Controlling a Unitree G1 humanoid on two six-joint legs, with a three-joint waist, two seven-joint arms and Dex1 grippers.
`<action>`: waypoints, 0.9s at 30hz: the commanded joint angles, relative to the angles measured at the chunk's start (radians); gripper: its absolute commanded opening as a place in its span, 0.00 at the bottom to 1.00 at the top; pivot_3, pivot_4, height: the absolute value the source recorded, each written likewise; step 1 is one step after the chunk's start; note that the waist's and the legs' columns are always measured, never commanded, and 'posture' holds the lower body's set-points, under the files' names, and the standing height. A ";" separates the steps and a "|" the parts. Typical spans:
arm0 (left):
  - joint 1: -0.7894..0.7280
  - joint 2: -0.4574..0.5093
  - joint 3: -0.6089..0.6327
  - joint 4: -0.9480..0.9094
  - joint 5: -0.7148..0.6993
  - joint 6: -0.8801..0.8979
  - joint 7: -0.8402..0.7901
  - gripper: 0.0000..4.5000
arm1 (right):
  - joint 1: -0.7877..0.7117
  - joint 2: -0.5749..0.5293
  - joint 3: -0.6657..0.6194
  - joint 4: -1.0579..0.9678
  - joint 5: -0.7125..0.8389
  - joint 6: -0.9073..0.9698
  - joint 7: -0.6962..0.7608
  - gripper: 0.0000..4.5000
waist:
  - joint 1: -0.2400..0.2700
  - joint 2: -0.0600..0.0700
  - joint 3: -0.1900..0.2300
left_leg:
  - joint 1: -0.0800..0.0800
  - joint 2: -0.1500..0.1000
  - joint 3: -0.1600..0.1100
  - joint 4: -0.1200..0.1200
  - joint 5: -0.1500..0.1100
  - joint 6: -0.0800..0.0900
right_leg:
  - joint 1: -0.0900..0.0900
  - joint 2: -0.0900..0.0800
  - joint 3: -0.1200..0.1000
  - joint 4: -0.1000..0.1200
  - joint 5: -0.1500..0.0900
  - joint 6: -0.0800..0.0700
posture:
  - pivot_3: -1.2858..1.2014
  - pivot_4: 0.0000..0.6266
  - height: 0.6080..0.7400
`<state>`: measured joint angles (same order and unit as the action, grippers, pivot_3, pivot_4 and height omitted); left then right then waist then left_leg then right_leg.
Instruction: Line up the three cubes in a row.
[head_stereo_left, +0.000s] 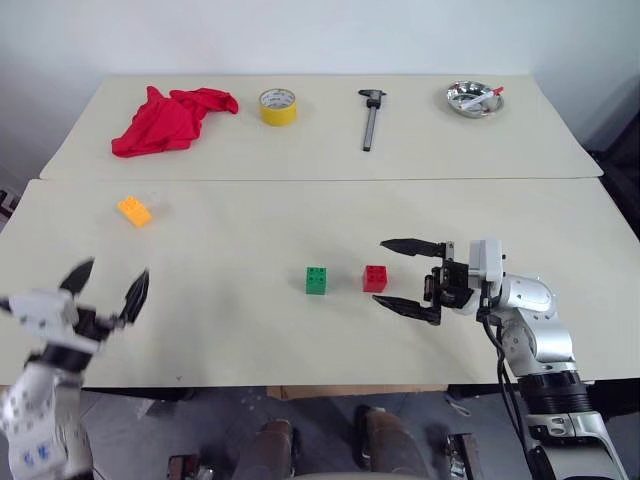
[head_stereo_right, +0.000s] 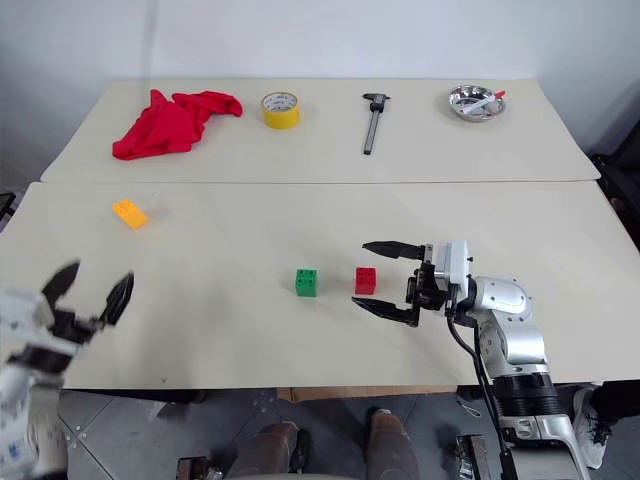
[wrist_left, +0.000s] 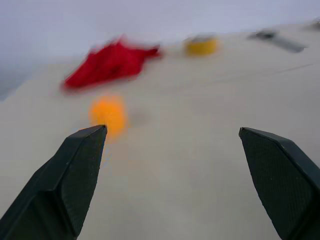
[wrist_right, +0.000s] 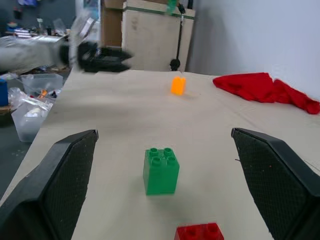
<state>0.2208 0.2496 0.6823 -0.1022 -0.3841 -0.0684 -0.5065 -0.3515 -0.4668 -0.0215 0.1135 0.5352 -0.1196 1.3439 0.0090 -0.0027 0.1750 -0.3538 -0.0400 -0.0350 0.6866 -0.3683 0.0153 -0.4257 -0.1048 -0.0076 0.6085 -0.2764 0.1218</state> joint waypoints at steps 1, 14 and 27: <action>0.066 -0.083 0.092 -0.091 -0.056 -0.033 0.157 1.00 | -0.030 0.015 -0.011 0.014 0.007 -0.039 0.019 1.00 | 0.009 -0.003 0.000 | 0.000 0.000 0.000 0.000 0.000 0.000 | 0.000 0.000 -0.001 -0.001 0.000 0.000 | 0.52 0.24 1.00; -0.288 0.124 -0.049 0.076 0.019 0.215 0.383 1.00 | -0.080 0.004 -0.015 0.080 -0.001 -0.044 0.043 1.00 | 0.013 -0.003 0.000 | 0.001 -0.001 -0.004 0.000 0.003 -0.004 | 0.000 0.005 -0.009 0.002 0.001 -0.001 | 0.52 0.24 1.00; -0.931 0.104 -0.205 0.713 0.191 0.190 0.756 1.00 | -0.093 0.016 0.005 0.050 -0.015 -0.004 0.008 1.00 | -0.013 -0.004 0.000 | -0.002 -0.001 -0.001 -0.002 0.004 -0.004 | -0.005 0.004 -0.020 0.002 0.001 -0.001 | 0.52 0.24 1.00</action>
<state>-0.6894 0.3414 0.4695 0.6061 -0.2119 0.1565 0.2175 -0.4472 -0.4470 -0.0055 0.1985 0.5138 -0.1258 1.3596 -0.0042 -0.0066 0.1746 -0.3555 -0.0412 -0.0359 0.6848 -0.3644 0.0110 -0.4302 -0.1011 -0.0284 0.6110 -0.2754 0.1210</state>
